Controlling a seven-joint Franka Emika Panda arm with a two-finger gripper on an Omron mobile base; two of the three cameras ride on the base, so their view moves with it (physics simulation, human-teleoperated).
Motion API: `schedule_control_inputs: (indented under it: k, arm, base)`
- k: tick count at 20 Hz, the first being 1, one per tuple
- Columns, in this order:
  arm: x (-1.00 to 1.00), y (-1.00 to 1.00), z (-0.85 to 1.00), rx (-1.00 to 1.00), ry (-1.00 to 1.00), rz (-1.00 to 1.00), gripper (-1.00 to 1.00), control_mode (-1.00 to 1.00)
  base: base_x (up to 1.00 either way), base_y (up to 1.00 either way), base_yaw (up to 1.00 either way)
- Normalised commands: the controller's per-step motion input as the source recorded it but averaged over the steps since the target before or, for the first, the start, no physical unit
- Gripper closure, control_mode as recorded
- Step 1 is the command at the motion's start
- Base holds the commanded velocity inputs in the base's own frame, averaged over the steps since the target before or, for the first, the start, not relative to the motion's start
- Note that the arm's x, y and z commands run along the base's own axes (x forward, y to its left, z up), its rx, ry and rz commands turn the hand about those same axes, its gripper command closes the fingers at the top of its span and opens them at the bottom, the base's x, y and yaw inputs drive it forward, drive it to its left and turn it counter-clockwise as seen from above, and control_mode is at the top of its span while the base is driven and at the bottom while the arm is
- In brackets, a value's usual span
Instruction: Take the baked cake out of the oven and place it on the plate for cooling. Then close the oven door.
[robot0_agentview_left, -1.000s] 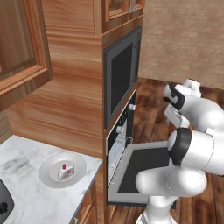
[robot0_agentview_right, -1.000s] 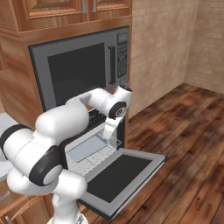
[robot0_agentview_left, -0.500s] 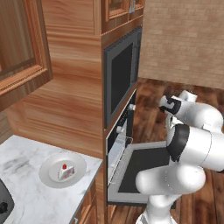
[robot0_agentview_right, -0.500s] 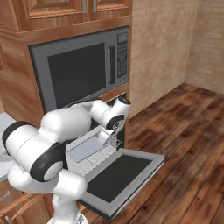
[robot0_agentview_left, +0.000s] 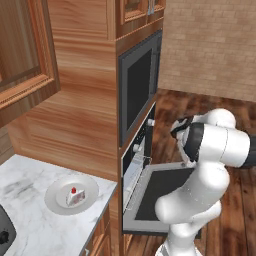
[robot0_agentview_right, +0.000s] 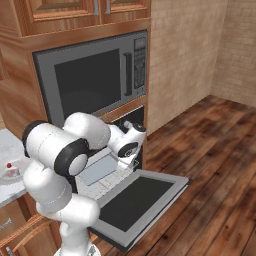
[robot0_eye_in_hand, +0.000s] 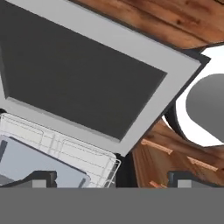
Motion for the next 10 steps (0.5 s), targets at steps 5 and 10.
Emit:
schedule_control_inputs:
  k: [5, 10]
  arm:
    - [0.52, 0.00, -0.65, 0.00, -0.05, 0.51, -1.00, -1.00]
    - [0.39, 0.00, -0.61, 0.00, -0.05, 0.48, -1.00, -1.00]
  base:
    - [0.00, 0.00, 0.00]
    - [0.00, 0.00, 0.00]
